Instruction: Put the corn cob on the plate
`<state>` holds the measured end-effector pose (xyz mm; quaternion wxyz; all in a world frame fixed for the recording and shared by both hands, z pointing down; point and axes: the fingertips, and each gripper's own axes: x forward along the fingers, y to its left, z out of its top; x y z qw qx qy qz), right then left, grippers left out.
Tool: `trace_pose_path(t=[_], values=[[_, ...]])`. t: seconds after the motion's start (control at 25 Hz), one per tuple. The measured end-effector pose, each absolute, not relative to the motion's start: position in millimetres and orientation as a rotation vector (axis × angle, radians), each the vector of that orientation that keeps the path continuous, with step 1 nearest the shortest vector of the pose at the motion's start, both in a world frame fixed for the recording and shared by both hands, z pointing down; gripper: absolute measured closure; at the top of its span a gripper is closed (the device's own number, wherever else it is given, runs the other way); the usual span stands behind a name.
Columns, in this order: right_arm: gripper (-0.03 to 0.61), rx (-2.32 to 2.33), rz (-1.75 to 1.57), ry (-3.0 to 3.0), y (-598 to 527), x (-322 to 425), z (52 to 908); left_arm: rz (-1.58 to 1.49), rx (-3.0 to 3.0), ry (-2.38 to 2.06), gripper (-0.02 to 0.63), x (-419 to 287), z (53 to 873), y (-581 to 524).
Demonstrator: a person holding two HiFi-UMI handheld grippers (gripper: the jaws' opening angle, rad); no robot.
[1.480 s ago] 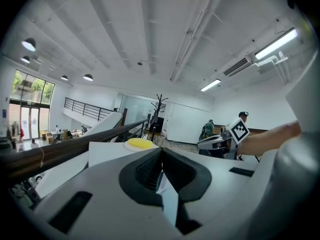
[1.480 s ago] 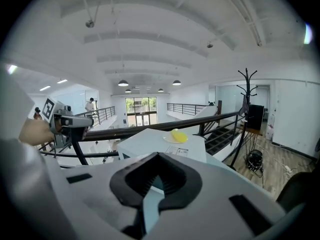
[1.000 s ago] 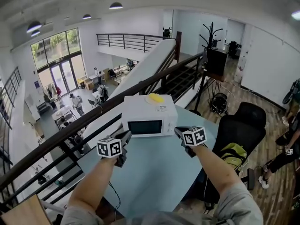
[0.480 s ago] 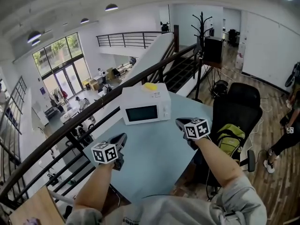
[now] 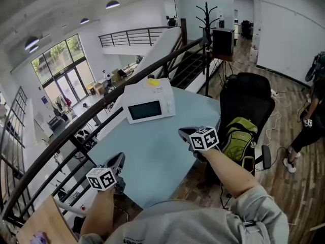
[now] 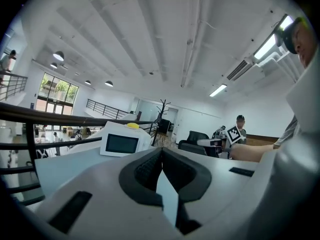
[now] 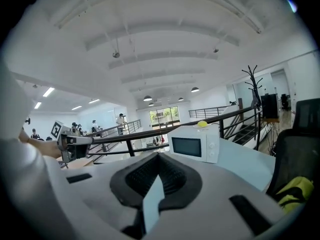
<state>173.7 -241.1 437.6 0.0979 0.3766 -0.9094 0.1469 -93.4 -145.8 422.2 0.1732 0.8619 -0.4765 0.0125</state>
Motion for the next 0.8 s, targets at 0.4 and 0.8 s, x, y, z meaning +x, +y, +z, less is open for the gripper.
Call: trace_pose_path(t=[0.4, 0.8], values=[[0.561, 1.127, 0.516, -2.700, -174.2, 165.0, 457.8, 0.007, 2.444, -1.217, 0.595, -80.5, 450.9, -105.9], [0.561, 1.210, 0.705, -2.704, -127.2, 94.1, 495.9, 0.082, 2.419, -1.046, 0.595, -158.6, 497.6, -78.7]])
